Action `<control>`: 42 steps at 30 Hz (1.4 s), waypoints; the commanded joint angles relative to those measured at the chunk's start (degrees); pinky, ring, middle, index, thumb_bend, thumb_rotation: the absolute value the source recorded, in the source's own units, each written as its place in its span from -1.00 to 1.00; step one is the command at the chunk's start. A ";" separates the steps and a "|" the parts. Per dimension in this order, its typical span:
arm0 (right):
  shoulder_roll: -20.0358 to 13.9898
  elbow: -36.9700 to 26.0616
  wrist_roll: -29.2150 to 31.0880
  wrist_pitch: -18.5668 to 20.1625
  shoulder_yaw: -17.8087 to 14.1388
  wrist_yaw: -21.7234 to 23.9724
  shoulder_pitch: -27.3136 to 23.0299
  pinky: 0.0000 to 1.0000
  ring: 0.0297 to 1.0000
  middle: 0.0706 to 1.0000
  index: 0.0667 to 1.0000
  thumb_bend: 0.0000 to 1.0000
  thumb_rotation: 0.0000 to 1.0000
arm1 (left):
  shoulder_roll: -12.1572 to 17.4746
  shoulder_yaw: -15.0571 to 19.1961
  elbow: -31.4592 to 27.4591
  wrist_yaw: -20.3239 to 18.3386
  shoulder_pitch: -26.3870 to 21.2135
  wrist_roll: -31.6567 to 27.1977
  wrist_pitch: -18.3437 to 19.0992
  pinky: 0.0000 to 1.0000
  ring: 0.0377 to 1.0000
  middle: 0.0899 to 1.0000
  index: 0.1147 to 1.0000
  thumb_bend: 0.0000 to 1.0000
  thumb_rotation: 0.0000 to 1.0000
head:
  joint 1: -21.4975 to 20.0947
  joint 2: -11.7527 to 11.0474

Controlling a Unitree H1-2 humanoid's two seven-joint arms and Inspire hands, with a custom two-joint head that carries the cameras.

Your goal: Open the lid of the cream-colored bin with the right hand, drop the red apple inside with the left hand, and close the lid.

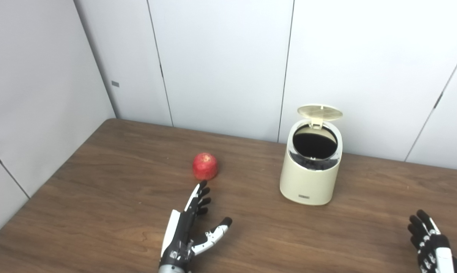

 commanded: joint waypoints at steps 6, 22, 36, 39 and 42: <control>0.34 -3.57 0.52 0.71 -0.08 -0.15 -0.37 1.00 0.98 0.93 0.91 0.11 1.00 | 4.60 1.68 -6.70 -1.21 -5.68 4.35 3.86 0.53 0.69 0.82 0.94 0.48 -0.74 | -0.45 -0.10; 0.30 -5.67 -1.32 3.37 0.80 -0.11 -0.36 1.00 1.00 0.94 0.98 0.01 1.00 | 16.35 3.34 -2.75 -4.37 -16.29 14.68 13.20 0.59 0.77 0.82 0.84 0.75 -0.53 | -1.67 -0.07; 0.68 -6.29 -1.15 5.23 1.52 0.17 -0.12 1.00 1.00 0.97 1.00 -0.13 1.00 | 22.71 -5.20 14.62 -3.26 -25.76 23.43 10.11 0.42 0.71 0.74 0.75 0.88 -0.62 | -2.12 0.14; 0.54 -6.37 -1.36 5.09 1.60 0.18 -0.08 0.99 1.00 0.95 1.00 -0.14 1.00 | 22.13 -5.41 17.46 -4.30 -27.82 21.56 10.51 0.42 0.71 0.74 0.74 0.90 -0.61 | -2.22 0.28; 0.49 -6.71 -1.27 5.47 1.58 0.20 -0.08 0.98 1.00 0.95 1.00 -0.10 1.00 | 21.25 -5.25 18.17 -7.98 -30.12 19.37 14.60 0.45 0.75 0.77 0.74 0.87 -0.57 | -2.35 0.39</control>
